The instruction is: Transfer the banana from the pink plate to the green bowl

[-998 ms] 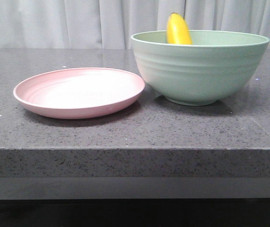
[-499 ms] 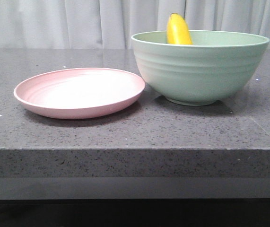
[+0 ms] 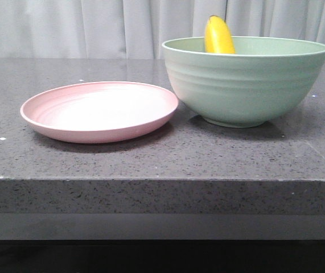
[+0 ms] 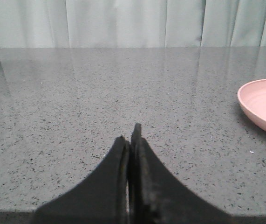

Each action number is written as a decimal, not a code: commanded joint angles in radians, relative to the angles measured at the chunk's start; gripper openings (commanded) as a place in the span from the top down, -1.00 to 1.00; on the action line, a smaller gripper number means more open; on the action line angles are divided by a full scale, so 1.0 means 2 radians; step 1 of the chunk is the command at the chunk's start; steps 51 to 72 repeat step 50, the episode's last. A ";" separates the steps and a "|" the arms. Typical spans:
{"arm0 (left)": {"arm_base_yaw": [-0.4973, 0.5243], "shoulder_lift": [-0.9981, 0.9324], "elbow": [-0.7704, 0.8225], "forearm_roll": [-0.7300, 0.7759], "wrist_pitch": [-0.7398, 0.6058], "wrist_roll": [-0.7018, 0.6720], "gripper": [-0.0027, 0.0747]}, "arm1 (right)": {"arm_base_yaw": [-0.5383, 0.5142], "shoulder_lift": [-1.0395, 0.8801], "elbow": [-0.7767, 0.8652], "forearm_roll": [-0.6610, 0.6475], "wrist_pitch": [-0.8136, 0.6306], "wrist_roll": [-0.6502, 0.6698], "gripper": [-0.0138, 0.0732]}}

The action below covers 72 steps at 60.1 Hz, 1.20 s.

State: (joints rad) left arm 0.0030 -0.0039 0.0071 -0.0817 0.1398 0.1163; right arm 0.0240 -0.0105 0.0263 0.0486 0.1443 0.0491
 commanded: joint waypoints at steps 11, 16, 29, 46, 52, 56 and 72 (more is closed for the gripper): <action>0.002 -0.010 0.002 -0.005 -0.043 0.000 0.98 | -0.002 -0.012 0.001 0.002 -0.040 -0.001 0.89; 0.002 -0.010 0.002 -0.005 -0.043 0.000 0.98 | -0.002 -0.012 0.001 0.002 -0.040 -0.001 0.89; 0.002 -0.010 0.002 -0.005 -0.043 0.000 0.98 | -0.002 -0.012 0.001 0.002 -0.040 -0.001 0.89; 0.002 -0.010 0.002 -0.005 -0.043 0.000 0.98 | -0.002 -0.012 0.001 0.002 -0.040 -0.001 0.89; 0.002 -0.010 0.002 -0.005 -0.043 0.000 0.98 | -0.002 -0.012 0.001 0.002 -0.040 -0.001 0.89; 0.002 -0.010 0.002 -0.005 -0.043 0.000 0.98 | -0.002 -0.012 0.001 0.002 -0.040 -0.001 0.89; 0.002 -0.010 0.002 -0.005 -0.043 0.000 0.98 | -0.002 -0.012 0.001 0.002 -0.040 -0.001 0.89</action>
